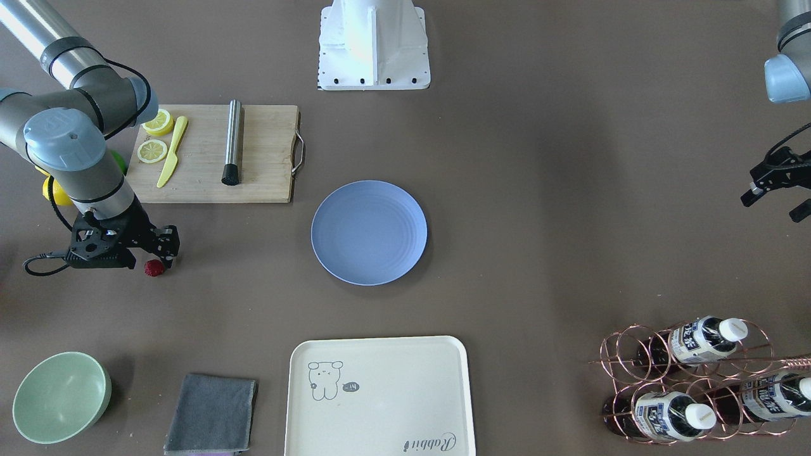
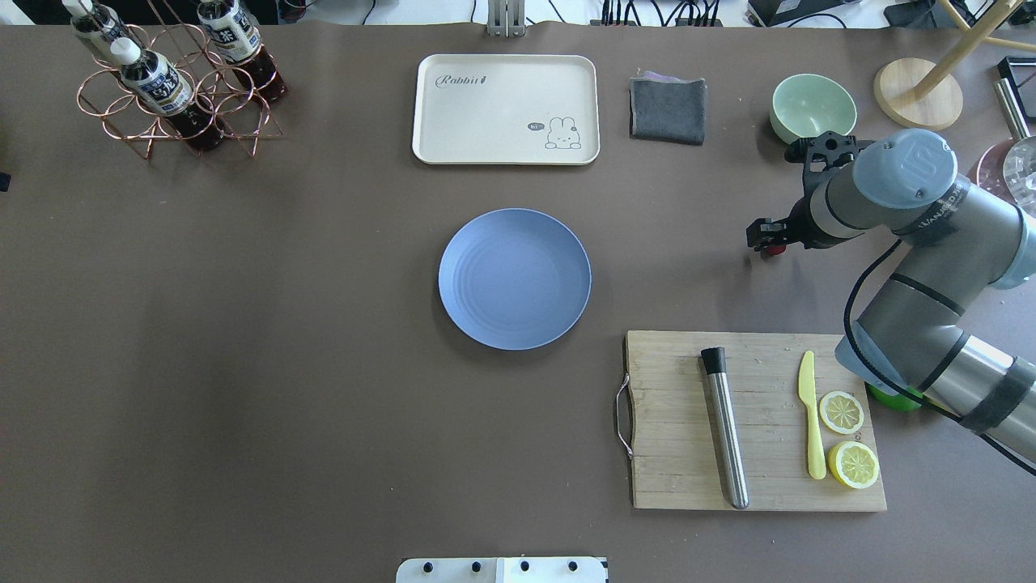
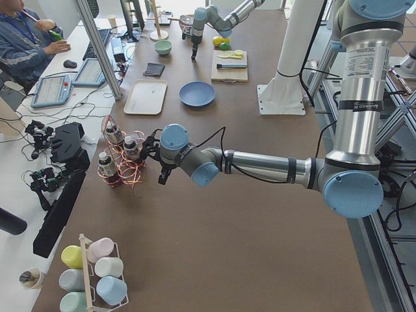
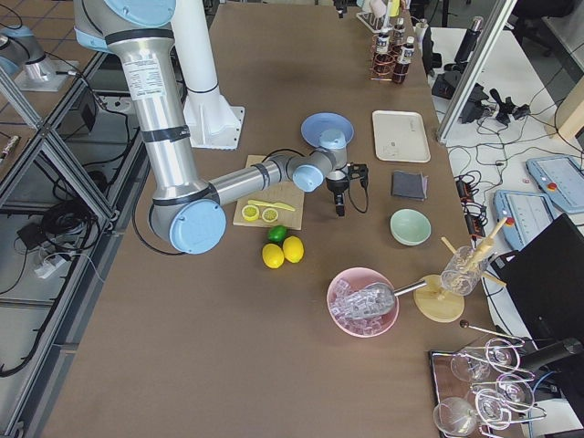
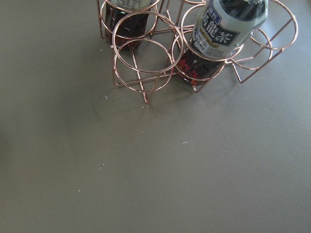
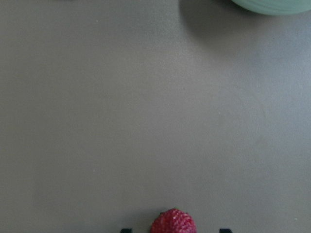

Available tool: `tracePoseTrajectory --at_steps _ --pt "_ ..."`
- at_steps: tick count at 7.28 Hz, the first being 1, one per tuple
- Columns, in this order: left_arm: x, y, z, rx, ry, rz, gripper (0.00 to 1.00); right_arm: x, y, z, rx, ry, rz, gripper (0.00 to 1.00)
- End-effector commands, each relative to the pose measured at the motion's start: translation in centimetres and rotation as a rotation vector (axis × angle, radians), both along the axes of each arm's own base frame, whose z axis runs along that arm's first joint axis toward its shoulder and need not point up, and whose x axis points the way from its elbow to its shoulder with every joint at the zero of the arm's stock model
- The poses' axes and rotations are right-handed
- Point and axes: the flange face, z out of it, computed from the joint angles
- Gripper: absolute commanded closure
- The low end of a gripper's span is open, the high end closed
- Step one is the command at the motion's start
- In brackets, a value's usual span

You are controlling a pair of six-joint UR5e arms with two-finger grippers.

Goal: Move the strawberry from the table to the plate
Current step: 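Lower the right gripper onto the red strawberry and grasp it, then carry the strawberry with the right gripper over the blue plate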

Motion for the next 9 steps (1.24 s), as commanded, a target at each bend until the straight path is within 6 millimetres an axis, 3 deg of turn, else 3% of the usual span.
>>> tracePoseTrajectory --at_steps 1,4,5,6,7,9 --pt "0.0 0.0 -0.1 0.002 0.0 0.0 0.02 -0.6 -0.5 -0.5 0.004 -0.004 0.001 0.32" --pt "0.0 0.0 0.0 0.001 0.0 0.0 0.02 -0.8 -1.0 1.4 0.045 -0.049 0.003 0.34" --pt "0.0 -0.1 -0.2 0.004 0.001 0.0 0.02 -0.6 -0.9 1.1 0.045 -0.057 0.007 0.55" --pt "0.1 -0.1 -0.2 0.005 0.0 0.0 0.02 -0.3 -0.8 1.2 0.043 -0.058 0.008 0.9" --pt "0.1 -0.2 -0.2 0.006 -0.001 -0.001 0.02 0.2 -0.7 0.4 0.053 -0.069 0.011 1.0" --pt "0.1 -0.3 -0.2 0.003 0.0 0.0 0.02 1.1 -0.3 -2.0 0.063 -0.09 0.017 1.0"
